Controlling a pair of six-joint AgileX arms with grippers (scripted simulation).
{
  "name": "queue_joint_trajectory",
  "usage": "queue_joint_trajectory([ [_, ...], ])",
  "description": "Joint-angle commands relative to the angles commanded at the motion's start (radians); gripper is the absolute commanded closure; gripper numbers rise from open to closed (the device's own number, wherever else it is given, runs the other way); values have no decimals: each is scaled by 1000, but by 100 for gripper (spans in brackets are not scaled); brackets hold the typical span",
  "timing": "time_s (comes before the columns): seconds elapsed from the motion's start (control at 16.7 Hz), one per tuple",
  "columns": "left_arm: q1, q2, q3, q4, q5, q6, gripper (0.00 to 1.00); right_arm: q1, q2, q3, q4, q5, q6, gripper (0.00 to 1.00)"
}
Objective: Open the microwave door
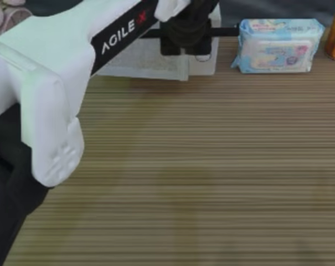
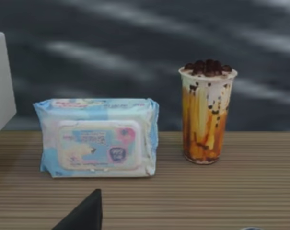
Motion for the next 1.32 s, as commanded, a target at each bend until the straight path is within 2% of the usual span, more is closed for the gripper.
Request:
queue_joint_trajectory([
  [1.32,-9,-7,-17,15,4,7,100,0,0,0,0,0,0,0],
])
